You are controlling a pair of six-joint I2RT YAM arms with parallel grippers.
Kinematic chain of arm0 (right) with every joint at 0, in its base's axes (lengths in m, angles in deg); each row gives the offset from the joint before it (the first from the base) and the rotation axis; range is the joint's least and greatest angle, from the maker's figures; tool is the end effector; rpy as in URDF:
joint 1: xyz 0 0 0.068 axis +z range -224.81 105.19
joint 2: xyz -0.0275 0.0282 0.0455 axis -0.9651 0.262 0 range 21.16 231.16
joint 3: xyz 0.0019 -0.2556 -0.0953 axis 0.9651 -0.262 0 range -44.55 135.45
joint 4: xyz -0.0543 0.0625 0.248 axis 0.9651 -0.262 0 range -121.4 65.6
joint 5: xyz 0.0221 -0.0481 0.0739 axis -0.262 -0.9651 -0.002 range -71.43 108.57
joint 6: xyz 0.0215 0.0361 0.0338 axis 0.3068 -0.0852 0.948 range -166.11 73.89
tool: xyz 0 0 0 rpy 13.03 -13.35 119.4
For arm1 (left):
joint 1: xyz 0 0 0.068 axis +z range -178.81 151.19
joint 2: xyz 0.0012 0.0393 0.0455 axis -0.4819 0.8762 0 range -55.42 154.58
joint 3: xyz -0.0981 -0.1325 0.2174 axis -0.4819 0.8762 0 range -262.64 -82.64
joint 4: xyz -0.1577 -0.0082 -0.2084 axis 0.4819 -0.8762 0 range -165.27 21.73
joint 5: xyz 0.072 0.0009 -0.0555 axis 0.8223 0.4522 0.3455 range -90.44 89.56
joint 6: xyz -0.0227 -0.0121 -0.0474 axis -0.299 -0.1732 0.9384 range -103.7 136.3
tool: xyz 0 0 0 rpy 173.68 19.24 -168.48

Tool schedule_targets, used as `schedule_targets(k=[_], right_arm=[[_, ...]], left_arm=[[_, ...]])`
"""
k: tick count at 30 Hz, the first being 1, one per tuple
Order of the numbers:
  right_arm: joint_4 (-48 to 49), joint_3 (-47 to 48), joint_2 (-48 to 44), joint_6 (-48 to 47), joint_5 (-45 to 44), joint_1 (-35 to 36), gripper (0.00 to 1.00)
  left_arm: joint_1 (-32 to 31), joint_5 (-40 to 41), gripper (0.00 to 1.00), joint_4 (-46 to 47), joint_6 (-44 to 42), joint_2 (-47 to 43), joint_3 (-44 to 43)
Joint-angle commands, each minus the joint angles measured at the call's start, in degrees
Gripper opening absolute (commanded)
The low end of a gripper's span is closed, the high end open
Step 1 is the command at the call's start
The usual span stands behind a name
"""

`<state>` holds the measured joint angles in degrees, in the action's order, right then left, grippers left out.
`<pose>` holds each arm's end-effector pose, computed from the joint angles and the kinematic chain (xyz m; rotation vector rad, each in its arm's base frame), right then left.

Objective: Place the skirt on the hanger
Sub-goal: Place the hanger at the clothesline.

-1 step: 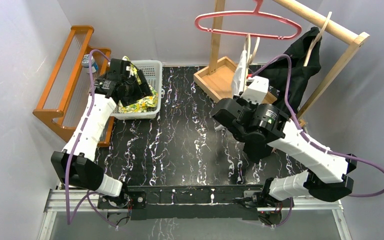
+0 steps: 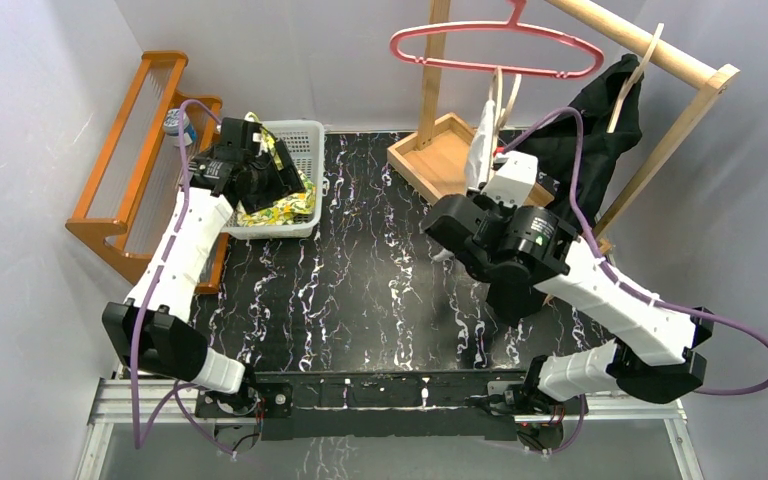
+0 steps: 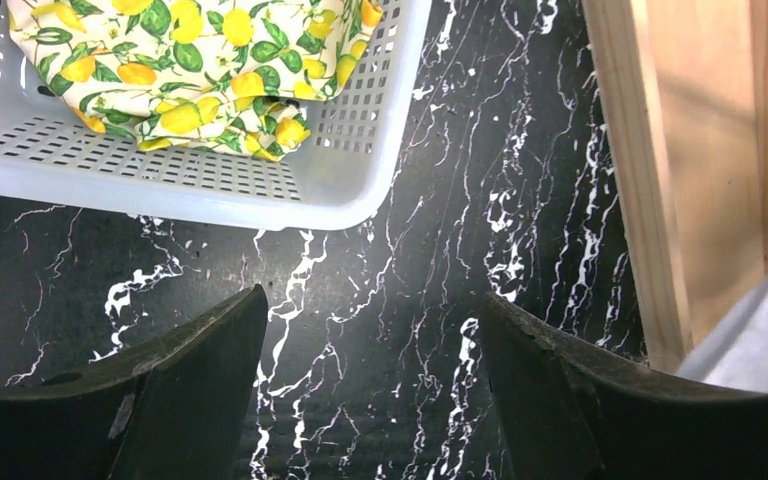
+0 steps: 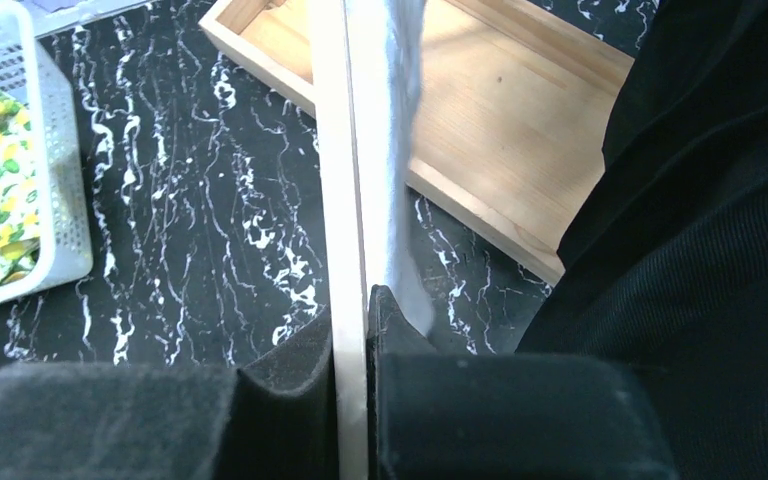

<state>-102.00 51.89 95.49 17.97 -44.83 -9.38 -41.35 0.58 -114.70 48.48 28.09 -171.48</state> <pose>0.1137 0.1723 0.4413 0.3445 1.9181 0.0335 0.3038 -0.0669 0.3862 -0.4047 2.2826 -0.3818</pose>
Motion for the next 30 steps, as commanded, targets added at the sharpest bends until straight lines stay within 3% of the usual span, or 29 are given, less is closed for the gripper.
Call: schedule_targets(k=[1, 3, 6, 7, 12, 16, 23, 27, 30], right_arm=[[5.7, -1.8, 0.6, -1.8, -3.0, -5.8, 0.0], [5.6, -5.5, -0.1, 0.7, -1.9, -6.5, 0.0], [2.2, 7.9, 4.0, -2.7, -8.6, -7.0, 0.0], [4.3, 7.9, 4.2, -5.2, -10.3, -7.2, 0.0], [24.7, 5.5, 1.3, -26.2, -16.2, -8.0, 0.0], [48.7, -3.4, -3.3, -44.9, -19.0, -8.2, 0.0], [65.8, -8.9, -4.8, -59.9, -21.5, -9.1, 0.0], [66.0, -9.1, -3.8, -60.1, -20.0, -9.2, 0.0], [57.6, -7.3, -2.6, -52.2, -15.6, -10.4, 0.0]], left_arm=[[0.3, 0.1, 0.76, 0.0, -1.7, -0.6, 2.5], [0.3, 0.1, 0.77, 0.0, -1.9, -0.7, 3.2], [0.4, 0.2, 0.77, 0.1, -2.4, -0.2, 4.5], [0.3, 0.0, 0.77, 0.1, -2.5, 0.4, 4.3], [0.3, 0.0, 0.77, 0.1, -3.4, 1.8, 3.5], [0.4, 0.1, 0.77, -0.1, -3.8, 2.4, 2.9], [0.5, 0.0, 0.78, -0.1, -4.0, 3.1, 2.3], [0.5, -0.3, 0.78, -0.2, -4.1, 3.5, 2.2], [0.4, -0.6, 0.78, -0.2, -4.0, 3.5, 2.3]])
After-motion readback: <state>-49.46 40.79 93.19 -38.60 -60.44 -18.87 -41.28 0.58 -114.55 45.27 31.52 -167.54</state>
